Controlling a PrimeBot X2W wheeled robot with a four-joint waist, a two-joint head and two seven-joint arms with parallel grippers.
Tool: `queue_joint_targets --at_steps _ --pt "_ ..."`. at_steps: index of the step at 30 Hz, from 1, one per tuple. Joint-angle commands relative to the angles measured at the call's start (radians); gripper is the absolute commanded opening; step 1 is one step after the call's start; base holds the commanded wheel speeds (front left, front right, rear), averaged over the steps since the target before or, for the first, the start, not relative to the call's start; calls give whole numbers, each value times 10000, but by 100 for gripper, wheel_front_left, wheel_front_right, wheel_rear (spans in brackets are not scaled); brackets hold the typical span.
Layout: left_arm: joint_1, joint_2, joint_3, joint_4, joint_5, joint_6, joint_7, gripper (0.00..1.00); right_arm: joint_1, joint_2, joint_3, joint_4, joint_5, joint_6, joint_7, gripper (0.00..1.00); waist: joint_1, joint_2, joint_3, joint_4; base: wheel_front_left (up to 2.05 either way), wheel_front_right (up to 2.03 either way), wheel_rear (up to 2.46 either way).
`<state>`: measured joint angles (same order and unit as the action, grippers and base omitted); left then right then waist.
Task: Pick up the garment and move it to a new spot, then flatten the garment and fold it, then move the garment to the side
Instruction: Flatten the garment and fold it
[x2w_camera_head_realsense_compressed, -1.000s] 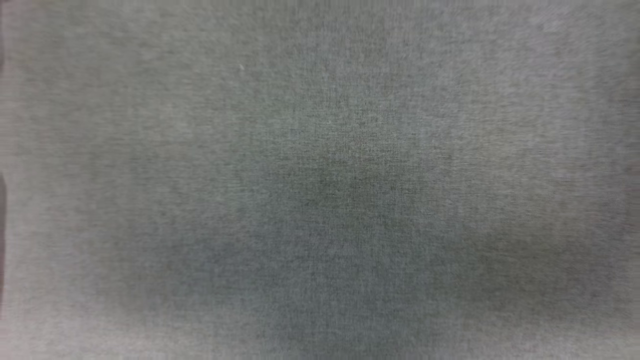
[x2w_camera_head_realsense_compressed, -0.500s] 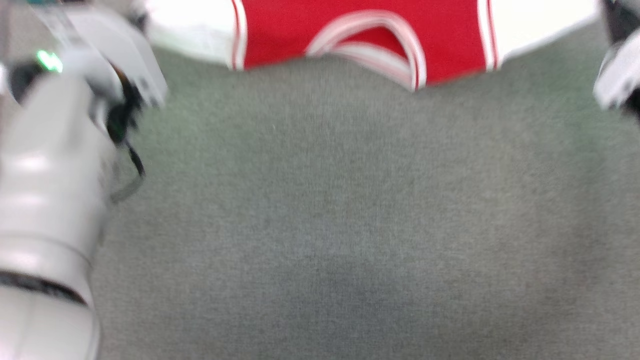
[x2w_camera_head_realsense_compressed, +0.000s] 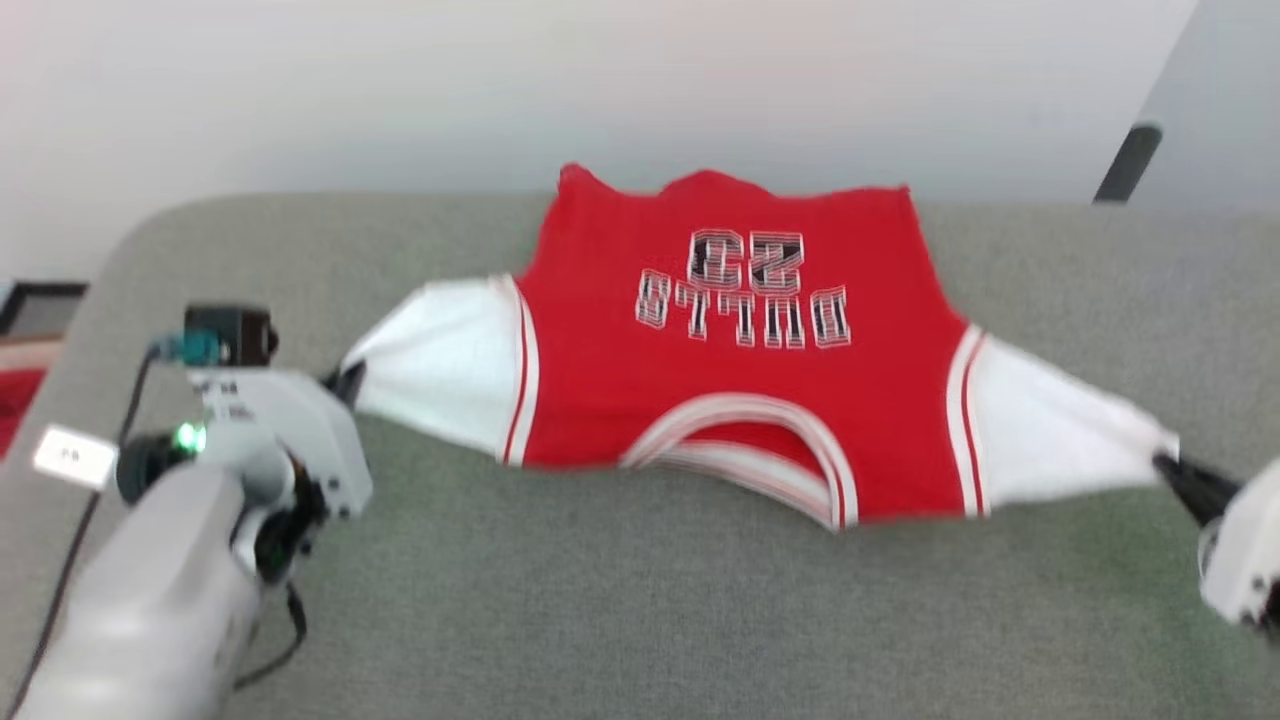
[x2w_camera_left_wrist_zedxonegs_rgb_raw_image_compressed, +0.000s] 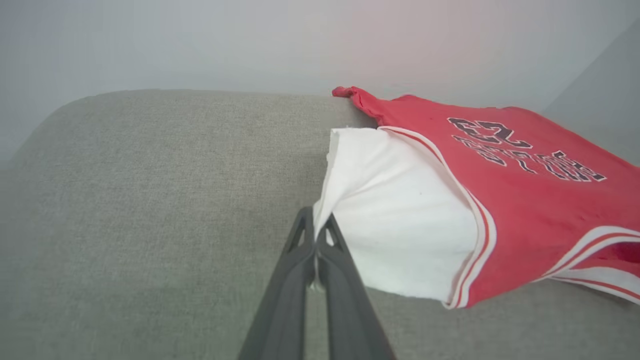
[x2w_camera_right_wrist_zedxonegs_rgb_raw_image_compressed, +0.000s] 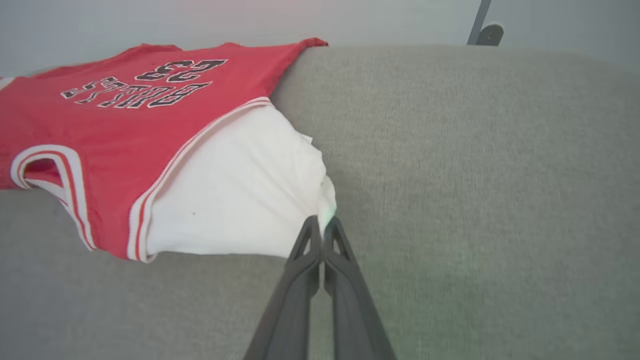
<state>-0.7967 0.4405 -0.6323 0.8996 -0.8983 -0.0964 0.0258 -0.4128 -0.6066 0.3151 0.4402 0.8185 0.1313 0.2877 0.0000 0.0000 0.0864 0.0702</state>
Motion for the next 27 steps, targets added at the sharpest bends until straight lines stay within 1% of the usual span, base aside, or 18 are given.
queue_joint_targets --at_steps 1,3,5,8,10,12,13,15,17,19,22,24,25,26,27 --pt "536 280 88 -503 -150 288 109 0 577 -185 -203 -354 66 -10 237 0 0 0 -979 170 0 0 0" --pt "1413 729 165 -1602 -261 803 357 0 1407 -259 -570 -1010 102 -10 624 0 0 0 -1067 166 0 0 0" --pt "2380 1226 220 -2968 -333 1470 601 0 2222 -299 -935 -1657 -5 -10 1054 0 0 0 -1097 160 0 0 0" --pt "3988 1979 502 -5379 -662 2723 985 0 3386 -255 -1665 -2669 -247 -10 1652 0 0 0 -1037 161 0 0 0" --pt "5108 2511 675 -7030 -781 3643 1191 0 4157 -84 -2092 -3364 -373 -10 2128 0 0 0 -951 175 0 0 0" --pt "6080 2879 873 -8475 -970 4444 1295 0 4812 67 -2575 -4008 -548 -10 2556 0 0 0 -833 202 0 0 0" --pt "6498 3086 932 -9093 -973 4786 1316 0 5116 163 -2796 -4285 -636 -12 2778 0 0 0 -782 211 0 0 0" --pt "7225 3300 1112 -10103 -1116 5346 1267 0 5682 475 -3178 -4813 -711 -10 3205 0 0 0 -677 246 0 0 0" --pt "7730 3468 1198 -10857 -1127 5725 1216 0 6113 734 -3510 -5273 -880 -10 3572 0 0 0 -571 279 0 0 0" --pt "8067 3548 1292 -11372 -1185 5990 1145 0 6448 985 -3788 -5682 -1091 -10 3865 0 0 0 -476 308 0 0 0" --pt "8329 3590 1303 -11713 -1145 6155 1061 0 6699 1328 -4032 -6071 -1363 -10 4182 0 0 0 -345 321 0 0 0" --pt "8369 3475 1253 -11800 -1137 6131 1002 0 6685 1492 -4012 -6225 -1532 -10 4364 0 0 0 -245 301 0 0 0" --pt "8370 3448 1195 -11804 -1110 6099 995 0 6631 1547 -4006 -6286 -1629 -10 4437 8 0 0 -177 287 0 0 0" --pt "8308 3428 1164 -11779 -1037 6082 962 0 6588 1550 -3961 -6322 -1738 -10 4538 13 0 0 -117 285 0 0 0" --pt "8230 3364 1147 -11757 -1021 6063 928 0 6532 1564 -3917 -6367 -1839 -10 4609 29 0 0 -50 275 0 0 0"
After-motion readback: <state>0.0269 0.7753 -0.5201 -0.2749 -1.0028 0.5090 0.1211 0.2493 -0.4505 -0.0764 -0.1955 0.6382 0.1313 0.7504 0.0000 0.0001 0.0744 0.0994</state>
